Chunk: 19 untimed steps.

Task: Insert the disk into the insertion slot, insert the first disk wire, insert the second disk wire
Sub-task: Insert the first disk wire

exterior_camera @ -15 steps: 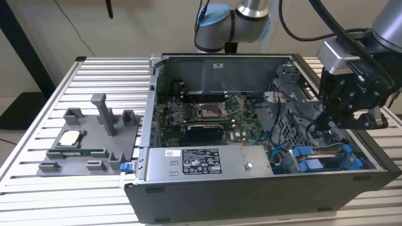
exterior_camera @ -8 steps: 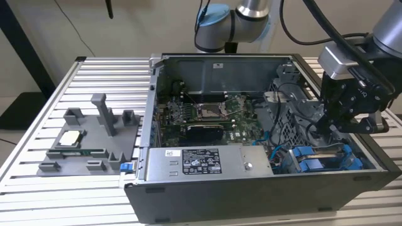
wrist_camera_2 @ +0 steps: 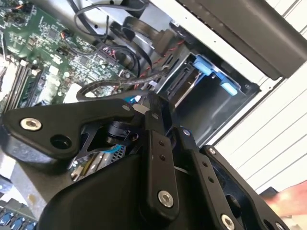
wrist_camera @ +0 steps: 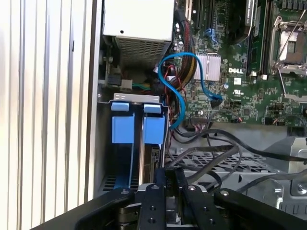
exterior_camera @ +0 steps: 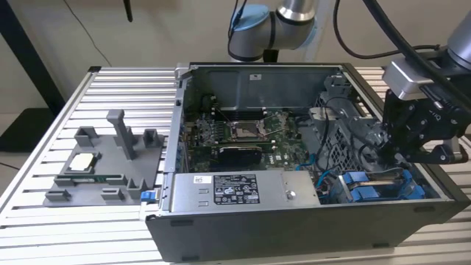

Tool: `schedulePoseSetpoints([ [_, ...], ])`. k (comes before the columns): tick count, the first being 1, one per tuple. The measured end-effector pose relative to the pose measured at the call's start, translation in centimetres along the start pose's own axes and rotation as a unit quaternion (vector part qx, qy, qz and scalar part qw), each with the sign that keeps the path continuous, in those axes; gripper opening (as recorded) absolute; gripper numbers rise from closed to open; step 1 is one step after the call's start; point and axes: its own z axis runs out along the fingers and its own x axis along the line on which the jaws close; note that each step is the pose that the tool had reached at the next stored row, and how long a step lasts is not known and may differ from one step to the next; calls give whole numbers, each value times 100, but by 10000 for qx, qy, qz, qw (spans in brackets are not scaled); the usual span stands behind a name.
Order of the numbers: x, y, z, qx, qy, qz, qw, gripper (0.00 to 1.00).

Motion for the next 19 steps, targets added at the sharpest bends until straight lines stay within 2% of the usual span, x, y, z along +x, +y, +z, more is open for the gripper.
schedulePoseSetpoints([
  [9, 17, -93, 115, -4, 82, 0, 10000, 19],
  [14, 24, -136, 164, 0, 82, 46, 10000, 19],
  [19, 27, -149, 193, 18, 84, 260, 9996, 19],
])
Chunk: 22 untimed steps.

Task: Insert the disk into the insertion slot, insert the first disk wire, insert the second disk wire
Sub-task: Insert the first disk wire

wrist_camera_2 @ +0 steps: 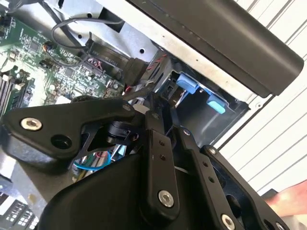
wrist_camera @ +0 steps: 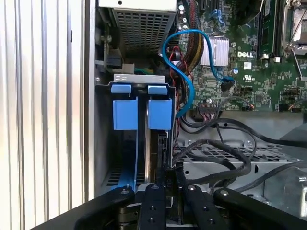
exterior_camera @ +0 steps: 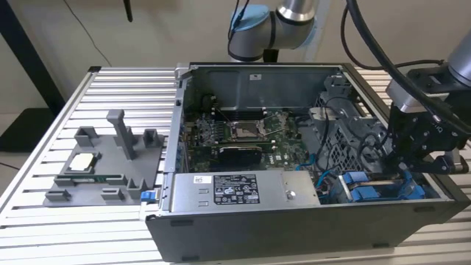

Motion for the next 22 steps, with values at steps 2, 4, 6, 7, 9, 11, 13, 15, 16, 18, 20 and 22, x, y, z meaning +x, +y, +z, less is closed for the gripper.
schedulePoseSetpoints([
  [2, 0, -12, 7, -1, 4, 50, 10000, 19],
  [4, 0, -23, 11, -4, 9, 78, 10000, 19],
  [6, 0, -27, 16, -5, 15, 99, 9999, 19],
  [7, 0, -28, 19, -8, 24, 112, 9999, 19],
  [9, -1, -29, 29, -16, 46, 143, 9999, 19],
  [11, -5, -30, 29, -29, 56, 162, 9998, 19],
  [13, -8, -29, 29, -45, 69, 170, 9998, 19],
  [15, -18, -29, 41, -51, 101, 175, 9998, 19],
  [16, -19, -29, 53, -52, 110, 176, 9998, 19],
  [18, -19, -32, 79, -52, 127, 180, 9997, 19],
  [20, -19, -32, 96, -54, 131, 181, 9997, 19],
  [22, -18, -33, 100, -53, 128, 182, 9997, 21],
])
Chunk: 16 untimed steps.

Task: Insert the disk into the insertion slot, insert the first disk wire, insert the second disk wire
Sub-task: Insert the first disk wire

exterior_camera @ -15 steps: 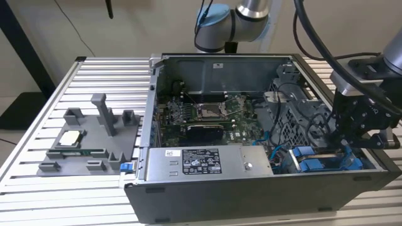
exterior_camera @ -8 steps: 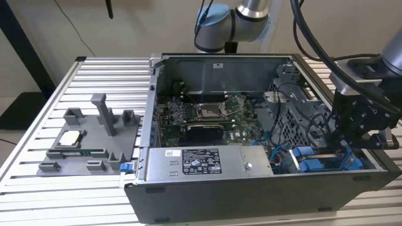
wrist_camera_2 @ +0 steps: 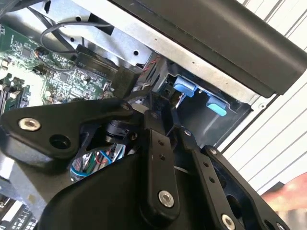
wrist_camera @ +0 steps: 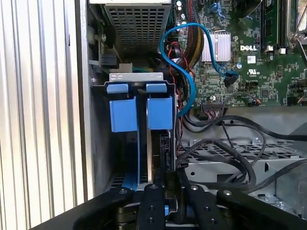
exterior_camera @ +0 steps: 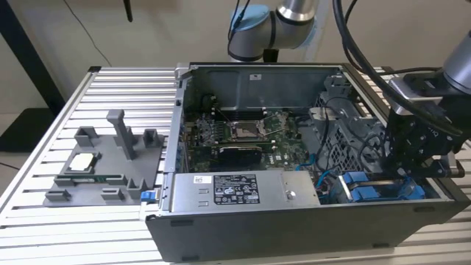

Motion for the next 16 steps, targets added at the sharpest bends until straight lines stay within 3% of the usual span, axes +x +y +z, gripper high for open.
schedulePoseSetpoints([
  [3, -1, 0, -32, -2, -1, 0, 10000, 27],
  [14, -22, 6, -402, -2, -1, 0, 10000, 27],
  [15, -27, 8, -495, -2, -1, 0, 10000, 27],
  [16, -27, 8, -498, -2, -2, 0, 10000, 27],
])
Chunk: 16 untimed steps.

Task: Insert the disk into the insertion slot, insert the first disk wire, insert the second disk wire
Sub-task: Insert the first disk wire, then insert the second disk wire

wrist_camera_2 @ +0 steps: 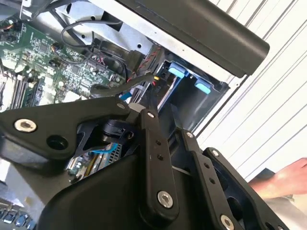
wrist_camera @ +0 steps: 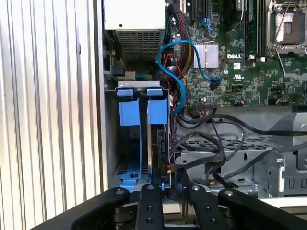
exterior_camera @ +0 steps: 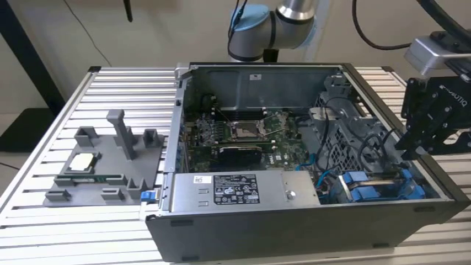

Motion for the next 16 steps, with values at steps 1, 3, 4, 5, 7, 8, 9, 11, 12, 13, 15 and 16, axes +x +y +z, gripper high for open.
schedulePoseSetpoints([
  [1, 0, 0, -4, 0, 0, 0, 10000, 27],
  [3, -1, 0, -11, 0, 1, 0, 10000, 27],
  [4, -1, 0, -15, 0, 1, 0, 10000, 27],
  [5, -1, 0, -17, 0, 1, 0, 10000, 27],
  [7, -2, 1, -24, 0, 1, 0, 10000, 27],
  [8, -2, 0, -28, 0, 1, 0, 10000, 27],
  [9, -2, 1, -30, 0, 1, 0, 10000, 27],
  [11, -4, -8, -31, 0, 2, -1, 10000, 27],
  [12, -3, -15, -32, 0, 2, 0, 10000, 27],
  [13, -3, -23, -31, 0, 2, 0, 10000, 27],
  [15, -4, -47, -31, -3, 2, 0, 10000, 27],
  [16, -5, -58, -31, -4, 2, 0, 10000, 27],
])
